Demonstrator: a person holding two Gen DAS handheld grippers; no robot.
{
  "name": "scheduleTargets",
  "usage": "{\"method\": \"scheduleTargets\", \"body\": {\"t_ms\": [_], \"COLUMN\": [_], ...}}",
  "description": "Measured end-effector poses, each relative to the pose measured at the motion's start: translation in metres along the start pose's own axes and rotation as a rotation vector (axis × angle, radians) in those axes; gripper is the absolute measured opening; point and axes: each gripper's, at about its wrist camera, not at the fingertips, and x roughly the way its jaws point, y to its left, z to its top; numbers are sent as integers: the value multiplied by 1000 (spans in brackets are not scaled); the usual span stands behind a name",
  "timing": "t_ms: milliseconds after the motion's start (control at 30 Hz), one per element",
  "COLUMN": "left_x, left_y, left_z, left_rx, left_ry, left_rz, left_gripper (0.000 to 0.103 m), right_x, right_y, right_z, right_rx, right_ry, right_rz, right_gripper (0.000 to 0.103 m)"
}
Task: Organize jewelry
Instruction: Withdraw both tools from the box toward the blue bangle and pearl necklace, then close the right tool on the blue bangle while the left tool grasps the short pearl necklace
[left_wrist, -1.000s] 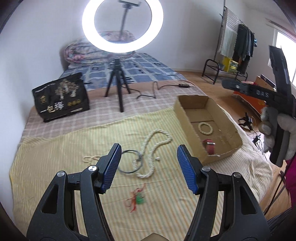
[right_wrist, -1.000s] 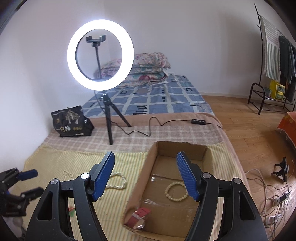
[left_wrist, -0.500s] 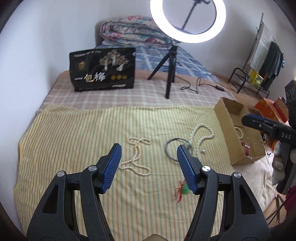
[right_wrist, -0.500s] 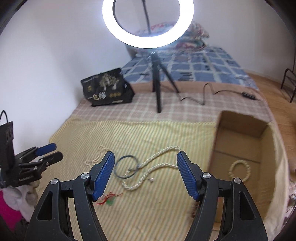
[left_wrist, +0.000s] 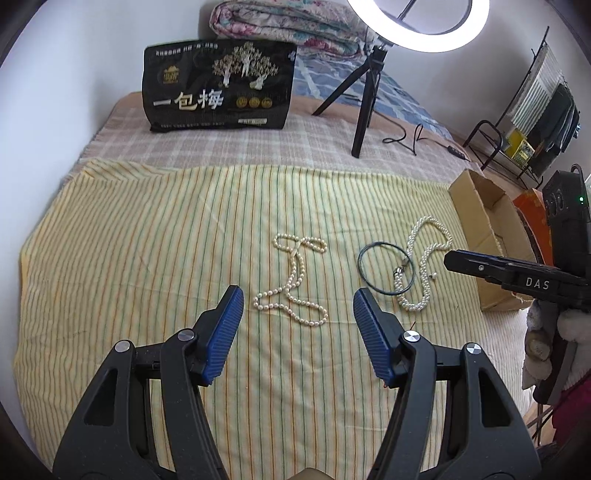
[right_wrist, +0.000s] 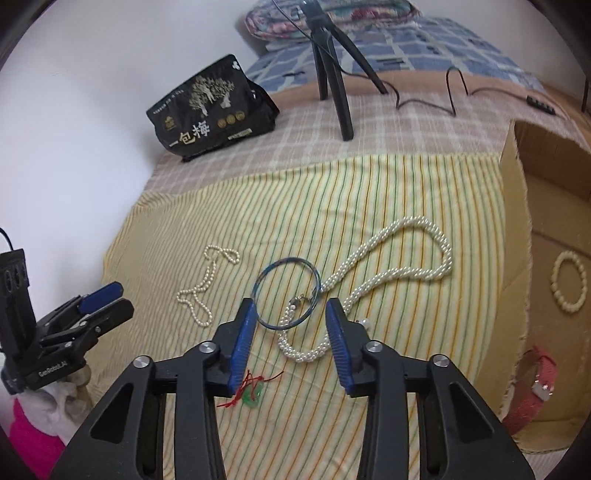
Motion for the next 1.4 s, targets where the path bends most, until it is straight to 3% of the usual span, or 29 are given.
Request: {"method": "scheduleTargets", "body": {"t_ms": [267, 900, 1133, 1300, 1400], "left_x": [37, 73, 89, 97, 97], "left_y": [11, 9, 4, -1, -1], "left_z": [3, 10, 12, 11, 11], "left_rx": [-41, 18, 64, 109, 116], "left_ry": [88, 142, 163, 166, 149], "left_rz": [1, 45, 67, 115, 135], "left_gripper": [60, 55, 54, 39, 9], "right_x": [19, 57, 64, 66, 66], "right_y": [-3, -20, -25, -25, -25], "right_z": [0, 2, 5, 5, 5], "right_rx": [45, 130, 142, 137, 139], "right_ry": [40, 101, 104, 101, 97], "right_rz": [11, 11, 1, -3, 2], "right_gripper": [30, 21, 13, 11, 8]}}
